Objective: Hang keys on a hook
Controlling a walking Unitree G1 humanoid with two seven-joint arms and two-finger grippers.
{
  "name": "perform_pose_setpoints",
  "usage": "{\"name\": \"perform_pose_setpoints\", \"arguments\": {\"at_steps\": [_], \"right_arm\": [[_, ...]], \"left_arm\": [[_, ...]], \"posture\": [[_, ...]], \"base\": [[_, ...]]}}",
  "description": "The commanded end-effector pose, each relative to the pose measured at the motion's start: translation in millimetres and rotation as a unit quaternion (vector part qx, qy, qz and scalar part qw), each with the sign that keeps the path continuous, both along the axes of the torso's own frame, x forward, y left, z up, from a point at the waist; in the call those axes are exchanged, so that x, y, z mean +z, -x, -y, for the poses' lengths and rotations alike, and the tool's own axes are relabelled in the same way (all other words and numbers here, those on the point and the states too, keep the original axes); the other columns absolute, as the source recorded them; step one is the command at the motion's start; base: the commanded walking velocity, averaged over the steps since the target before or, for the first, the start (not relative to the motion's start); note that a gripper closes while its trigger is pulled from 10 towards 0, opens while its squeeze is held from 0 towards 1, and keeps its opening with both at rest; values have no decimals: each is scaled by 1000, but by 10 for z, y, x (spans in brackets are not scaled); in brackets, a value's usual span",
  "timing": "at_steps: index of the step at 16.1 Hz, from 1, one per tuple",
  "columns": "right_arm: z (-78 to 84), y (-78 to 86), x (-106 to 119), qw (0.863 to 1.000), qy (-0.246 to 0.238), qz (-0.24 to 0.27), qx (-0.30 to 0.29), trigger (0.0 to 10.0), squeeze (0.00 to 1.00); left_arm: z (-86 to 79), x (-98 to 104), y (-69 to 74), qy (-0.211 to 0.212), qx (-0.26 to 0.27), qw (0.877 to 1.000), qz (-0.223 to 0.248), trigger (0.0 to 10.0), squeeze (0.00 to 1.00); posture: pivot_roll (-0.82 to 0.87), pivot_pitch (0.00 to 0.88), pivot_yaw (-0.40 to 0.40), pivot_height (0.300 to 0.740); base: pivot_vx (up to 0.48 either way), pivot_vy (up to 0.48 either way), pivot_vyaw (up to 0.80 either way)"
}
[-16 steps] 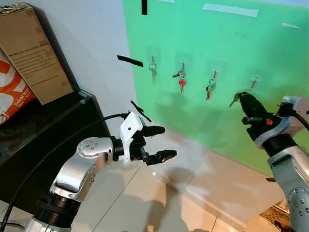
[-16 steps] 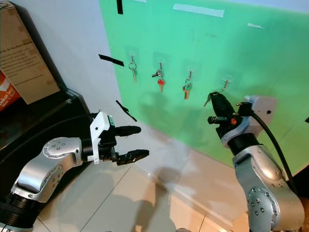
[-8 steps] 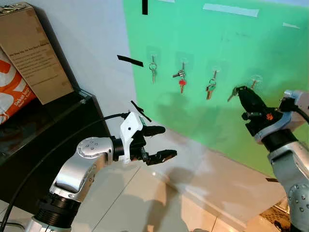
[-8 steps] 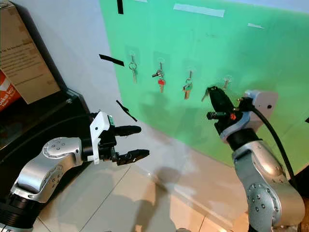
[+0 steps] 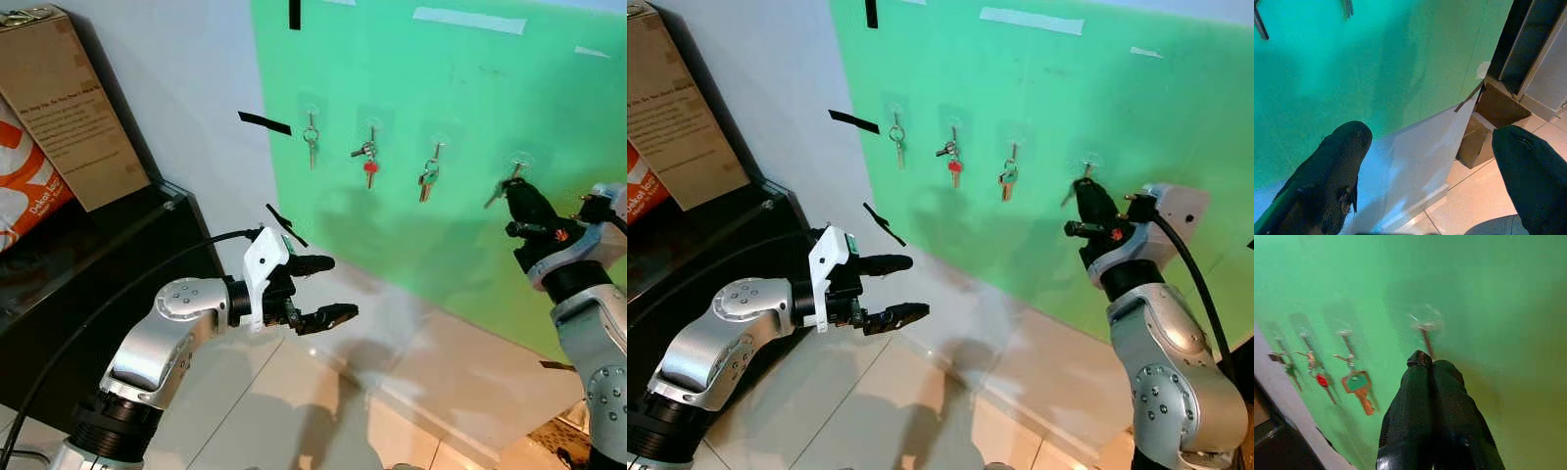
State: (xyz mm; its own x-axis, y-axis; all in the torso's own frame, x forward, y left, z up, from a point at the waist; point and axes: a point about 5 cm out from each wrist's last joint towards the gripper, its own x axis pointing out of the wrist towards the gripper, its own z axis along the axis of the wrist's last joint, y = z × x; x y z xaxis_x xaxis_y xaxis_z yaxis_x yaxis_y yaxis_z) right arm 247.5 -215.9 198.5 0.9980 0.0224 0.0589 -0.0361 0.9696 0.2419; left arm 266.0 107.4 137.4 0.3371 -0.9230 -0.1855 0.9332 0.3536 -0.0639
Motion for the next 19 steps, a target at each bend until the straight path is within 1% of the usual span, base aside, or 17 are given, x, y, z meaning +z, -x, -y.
{"name": "perform_pose_setpoints", "arguments": {"at_steps": [1,4,6,7,9,11,12,14,16,19], "right_arm": [[37,-11,-32,1000,-3,-13,-14,10000,0],[32,-14,-160,998,10,-56,-14,10000,0],[2,-17,-207,998,9,-66,-10,10000,0],[-64,-15,-219,998,3,-65,4,10000,0],[-112,4,-179,998,-1,-48,28,10000,0],[-128,44,-82,998,1,-19,52,10000,0],[-126,50,-69,998,0,-15,53,10000,0],[-120,75,12,998,-10,10,61,10000,0],[-106,83,37,998,-21,20,60,10000,0],[-83,65,62,996,-59,33,52,10000,0]], "left_arm": [[-15,23,12,-5,-7,1000,3,10000,0],[-10,18,11,-6,-10,1000,2,10000,0],[-7,17,12,-7,-12,1000,2,10000,0],[-14,17,15,-9,-14,1000,2,10000,0],[-17,16,19,-10,-15,1000,3,10000,0],[-5,15,17,-11,-19,1000,3,10000,0],[-5,14,19,-11,-20,1000,3,10000,0],[1,11,25,-11,-24,1000,3,10000,0],[3,10,30,-11,-24,1000,3,10000,0],[-7,9,32,-13,-25,1000,1,10000,0]], "posture": [[-125,0,84,740],[-126,0,89,740],[-125,0,90,740],[-124,0,91,740],[-127,0,95,740],[-132,0,100,740],[-134,0,102,740],[-136,0,103,740],[-135,0,103,740],[-131,0,104,740]], "base": [[0,0,0],[0,0,0],[0,0,0],[0,0,0],[0,0,0],[0,0,0],[0,0,0],[0,0,0],[0,0,0],[0,0,0]]}}
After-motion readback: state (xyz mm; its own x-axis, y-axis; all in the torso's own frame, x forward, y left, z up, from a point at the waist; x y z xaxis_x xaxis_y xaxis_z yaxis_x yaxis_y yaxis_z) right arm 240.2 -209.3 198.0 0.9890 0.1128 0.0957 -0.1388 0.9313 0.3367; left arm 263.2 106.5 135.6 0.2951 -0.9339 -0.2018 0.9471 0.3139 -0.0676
